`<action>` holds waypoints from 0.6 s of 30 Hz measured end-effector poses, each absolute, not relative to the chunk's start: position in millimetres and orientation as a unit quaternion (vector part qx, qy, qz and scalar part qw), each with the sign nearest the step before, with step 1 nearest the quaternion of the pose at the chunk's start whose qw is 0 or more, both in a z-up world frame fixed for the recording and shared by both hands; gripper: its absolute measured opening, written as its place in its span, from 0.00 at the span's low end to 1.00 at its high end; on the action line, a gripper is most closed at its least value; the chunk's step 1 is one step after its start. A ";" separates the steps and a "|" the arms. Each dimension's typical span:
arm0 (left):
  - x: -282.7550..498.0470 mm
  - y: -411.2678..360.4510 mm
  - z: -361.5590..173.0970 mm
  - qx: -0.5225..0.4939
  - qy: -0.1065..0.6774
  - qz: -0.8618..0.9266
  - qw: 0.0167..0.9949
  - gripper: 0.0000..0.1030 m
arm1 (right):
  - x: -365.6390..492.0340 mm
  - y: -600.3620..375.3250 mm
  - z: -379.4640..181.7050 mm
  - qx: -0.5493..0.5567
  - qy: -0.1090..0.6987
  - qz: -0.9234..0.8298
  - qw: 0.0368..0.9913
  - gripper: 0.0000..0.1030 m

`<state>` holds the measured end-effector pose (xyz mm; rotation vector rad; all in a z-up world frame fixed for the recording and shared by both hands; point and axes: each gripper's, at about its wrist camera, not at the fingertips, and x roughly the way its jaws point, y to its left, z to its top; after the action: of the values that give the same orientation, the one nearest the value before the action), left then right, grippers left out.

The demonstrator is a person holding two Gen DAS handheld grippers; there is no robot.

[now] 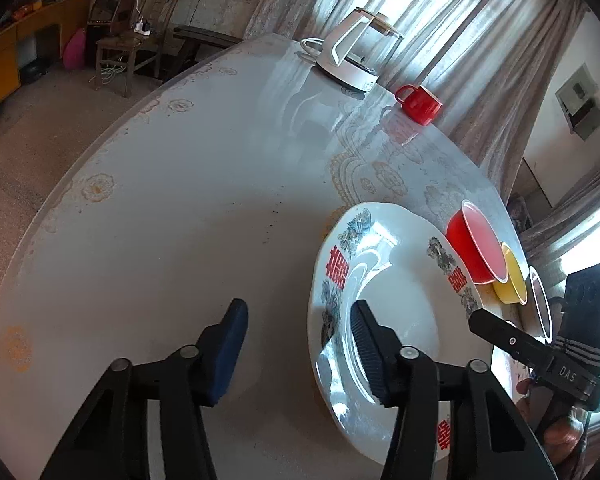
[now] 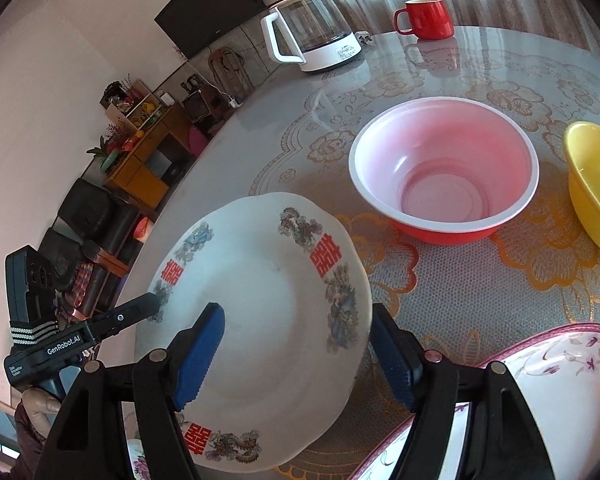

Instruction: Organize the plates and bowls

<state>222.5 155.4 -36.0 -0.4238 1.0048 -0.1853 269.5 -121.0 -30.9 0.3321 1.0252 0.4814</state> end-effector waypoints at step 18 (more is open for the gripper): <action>212.0 128.1 -30.1 -0.153 0.471 -0.154 0.855 0.27 | 265.9 -95.5 -37.6 0.062 0.498 0.202 0.841 0.68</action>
<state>212.0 128.1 -30.1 -0.3220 0.9899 -0.3234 265.9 -95.5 -37.6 0.1317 1.0514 0.4278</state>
